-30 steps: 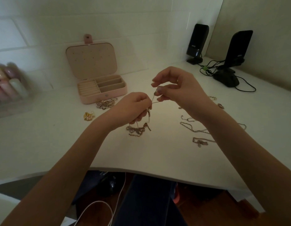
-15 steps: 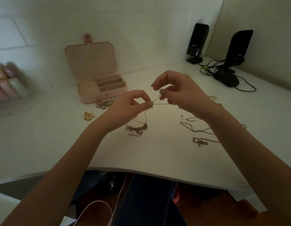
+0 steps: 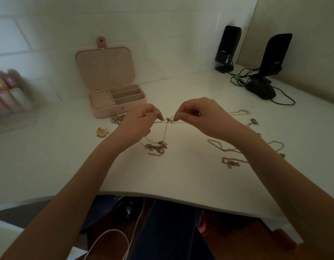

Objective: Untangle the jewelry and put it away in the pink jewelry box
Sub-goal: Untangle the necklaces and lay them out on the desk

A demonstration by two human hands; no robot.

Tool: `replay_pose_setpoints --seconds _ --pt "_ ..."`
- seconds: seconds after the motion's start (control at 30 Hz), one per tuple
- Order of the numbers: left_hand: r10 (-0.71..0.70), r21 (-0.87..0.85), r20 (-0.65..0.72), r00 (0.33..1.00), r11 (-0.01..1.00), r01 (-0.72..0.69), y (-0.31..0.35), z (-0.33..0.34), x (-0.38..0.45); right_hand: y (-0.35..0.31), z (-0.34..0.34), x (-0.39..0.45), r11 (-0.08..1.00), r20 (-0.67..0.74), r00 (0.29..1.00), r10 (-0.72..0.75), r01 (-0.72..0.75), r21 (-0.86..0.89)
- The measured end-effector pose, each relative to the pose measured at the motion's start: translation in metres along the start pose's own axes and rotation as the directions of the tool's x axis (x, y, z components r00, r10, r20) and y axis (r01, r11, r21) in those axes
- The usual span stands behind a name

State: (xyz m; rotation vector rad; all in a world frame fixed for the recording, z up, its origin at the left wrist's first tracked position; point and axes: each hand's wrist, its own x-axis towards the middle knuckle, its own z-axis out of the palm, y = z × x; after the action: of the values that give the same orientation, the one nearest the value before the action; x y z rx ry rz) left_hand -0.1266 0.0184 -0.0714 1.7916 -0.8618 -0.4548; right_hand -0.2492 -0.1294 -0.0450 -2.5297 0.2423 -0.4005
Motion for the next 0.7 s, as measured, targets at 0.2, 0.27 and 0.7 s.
replay_pose_setpoints --seconds 0.2,0.27,0.7 --pt "0.001 0.024 0.174 0.985 1.0 -0.006 0.006 -0.001 -0.008 -0.001 -0.003 0.0 0.991 -0.055 0.998 0.041 -0.034 0.129" --pt "0.018 0.045 0.184 0.983 0.999 -0.026 0.007 0.0 -0.009 -0.002 -0.003 -0.001 0.987 -0.044 0.998 0.044 -0.037 0.155" --pt "0.078 0.27 0.164 0.983 0.955 -0.121 0.002 -0.001 -0.008 -0.002 -0.013 -0.003 0.949 -0.195 0.976 0.092 -0.026 0.315"
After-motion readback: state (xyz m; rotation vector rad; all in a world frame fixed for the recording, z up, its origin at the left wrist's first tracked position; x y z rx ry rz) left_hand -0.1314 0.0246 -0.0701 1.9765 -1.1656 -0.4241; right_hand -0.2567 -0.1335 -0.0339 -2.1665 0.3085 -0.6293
